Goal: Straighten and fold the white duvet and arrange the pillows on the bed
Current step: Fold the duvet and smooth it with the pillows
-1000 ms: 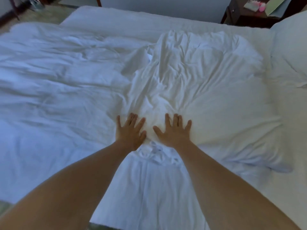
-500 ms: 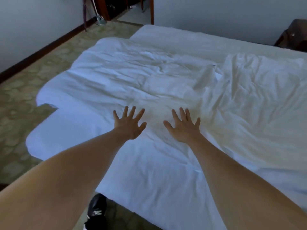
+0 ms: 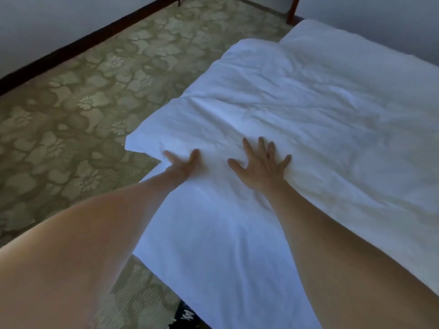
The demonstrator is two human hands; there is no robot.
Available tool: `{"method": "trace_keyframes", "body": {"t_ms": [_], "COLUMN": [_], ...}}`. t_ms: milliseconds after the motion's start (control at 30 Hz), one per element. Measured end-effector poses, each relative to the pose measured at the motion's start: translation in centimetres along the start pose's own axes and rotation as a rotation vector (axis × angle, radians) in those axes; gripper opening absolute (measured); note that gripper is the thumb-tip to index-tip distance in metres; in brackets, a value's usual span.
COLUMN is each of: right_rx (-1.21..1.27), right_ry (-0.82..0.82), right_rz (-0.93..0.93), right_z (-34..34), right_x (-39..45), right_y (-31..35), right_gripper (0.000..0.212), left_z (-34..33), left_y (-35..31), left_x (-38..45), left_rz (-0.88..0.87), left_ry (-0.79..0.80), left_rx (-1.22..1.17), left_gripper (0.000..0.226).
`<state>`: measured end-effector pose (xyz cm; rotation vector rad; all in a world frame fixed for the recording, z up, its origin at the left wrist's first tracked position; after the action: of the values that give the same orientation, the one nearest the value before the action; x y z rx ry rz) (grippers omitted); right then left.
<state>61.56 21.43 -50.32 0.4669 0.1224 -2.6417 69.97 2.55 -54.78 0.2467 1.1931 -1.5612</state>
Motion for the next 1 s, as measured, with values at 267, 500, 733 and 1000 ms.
{"method": "trace_keyframes", "body": {"t_ms": [267,500,733,1000], "right_rx": [0.042,0.308,1.263,1.625], "right_ry": [0.253,0.277,-0.056,-0.522], "right_rz": [-0.064,-0.042,-0.222,-0.561], "right_z": [-4.3,-4.3,1.1,6.3], "right_x": [5.0,5.2,1.8,-9.2], "right_y": [5.2,3.9,-1.9,-21.4], "right_gripper": [0.095,0.085,0.106,0.122], "left_z": [1.5,-0.5,-5.5,-19.0], "left_y": [-0.4,-4.3,-14.0,-14.2], "left_x": [8.8,9.8,-4.2,-21.7], "left_rz": [0.248,0.013,-0.768,-1.369], "left_ry": [-0.054,-0.12,-0.215,0.19], "left_rx": [-0.853,-0.842,0.041,0.824], "left_gripper": [0.136,0.037,0.08,0.07]}}
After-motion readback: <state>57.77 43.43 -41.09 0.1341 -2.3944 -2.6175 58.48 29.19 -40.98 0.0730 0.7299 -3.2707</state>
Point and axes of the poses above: each hand's wrist, its own x-axis towards the middle knuckle, its own z-axis out of the back of the hand, y = z × x, the point moved 2 cm from there along x, towards the middle knuckle, and after that the axes turned 11 degrees about -x, right-handed, at the moved point
